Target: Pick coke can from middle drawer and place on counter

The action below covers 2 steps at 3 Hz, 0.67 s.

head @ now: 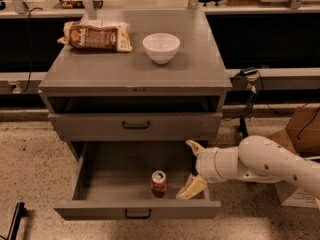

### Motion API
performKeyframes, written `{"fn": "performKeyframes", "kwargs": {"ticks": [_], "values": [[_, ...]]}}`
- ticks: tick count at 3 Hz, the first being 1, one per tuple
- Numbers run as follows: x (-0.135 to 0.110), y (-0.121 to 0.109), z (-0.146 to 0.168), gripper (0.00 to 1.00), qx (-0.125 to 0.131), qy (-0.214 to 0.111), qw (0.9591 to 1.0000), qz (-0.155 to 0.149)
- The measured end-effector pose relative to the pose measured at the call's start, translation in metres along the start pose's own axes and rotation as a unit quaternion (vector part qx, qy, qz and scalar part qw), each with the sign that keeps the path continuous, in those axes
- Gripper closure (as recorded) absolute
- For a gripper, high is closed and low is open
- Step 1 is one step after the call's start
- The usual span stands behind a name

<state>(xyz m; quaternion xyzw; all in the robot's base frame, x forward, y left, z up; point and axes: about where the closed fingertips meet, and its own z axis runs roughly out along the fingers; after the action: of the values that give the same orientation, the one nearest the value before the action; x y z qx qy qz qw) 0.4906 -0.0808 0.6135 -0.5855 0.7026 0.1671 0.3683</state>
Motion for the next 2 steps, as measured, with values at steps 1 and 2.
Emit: {"fn": "performKeyframes", "kwargs": {"ticks": [1,2], "values": [[0.006,-0.008,0.040,0.00,-0.011,-0.026,0.9996,0.003],[0.020,-0.008,0.083,0.10,-0.031,-0.049,0.9983,0.000]]}}
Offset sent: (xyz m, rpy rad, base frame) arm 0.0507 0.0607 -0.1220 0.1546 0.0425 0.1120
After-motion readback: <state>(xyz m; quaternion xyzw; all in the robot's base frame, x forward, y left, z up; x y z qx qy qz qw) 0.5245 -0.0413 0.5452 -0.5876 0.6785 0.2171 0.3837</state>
